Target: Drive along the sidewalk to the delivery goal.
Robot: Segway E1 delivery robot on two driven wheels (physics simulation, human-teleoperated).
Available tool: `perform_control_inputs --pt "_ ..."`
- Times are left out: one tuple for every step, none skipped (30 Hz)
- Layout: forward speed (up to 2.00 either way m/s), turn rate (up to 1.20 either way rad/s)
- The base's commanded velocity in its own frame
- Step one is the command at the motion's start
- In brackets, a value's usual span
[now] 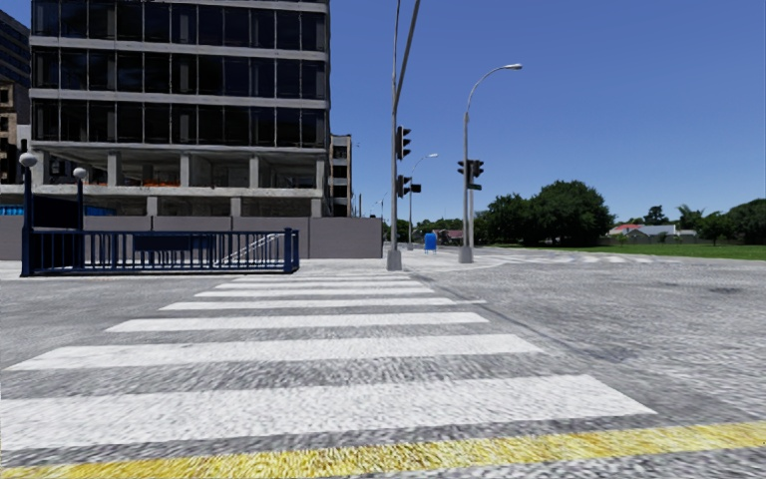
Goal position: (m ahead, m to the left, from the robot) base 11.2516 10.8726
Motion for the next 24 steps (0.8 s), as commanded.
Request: perform_control_inputs --pt "2.00 0.00" --pt "2.00 0.00" --pt "2.00 0.00" --pt "2.00 0.00" --pt "2.00 0.00" --pt "2.00 0.00" --pt "2.00 0.00" --pt "2.00 0.00" --pt "2.00 0.00" --pt "2.00 0.00" --pt "2.00 0.00" --pt "2.00 0.00" --pt "2.00 0.00" --pt "2.00 0.00" --pt "2.00 0.00" --pt "2.00 0.00" --pt "2.00 0.00" --pt "2.00 0.00" --pt "2.00 0.00" --pt "2.00 0.00" --pt "2.00 0.00" --pt "2.00 0.00" --pt "2.00 0.00" --pt "2.00 0.00"
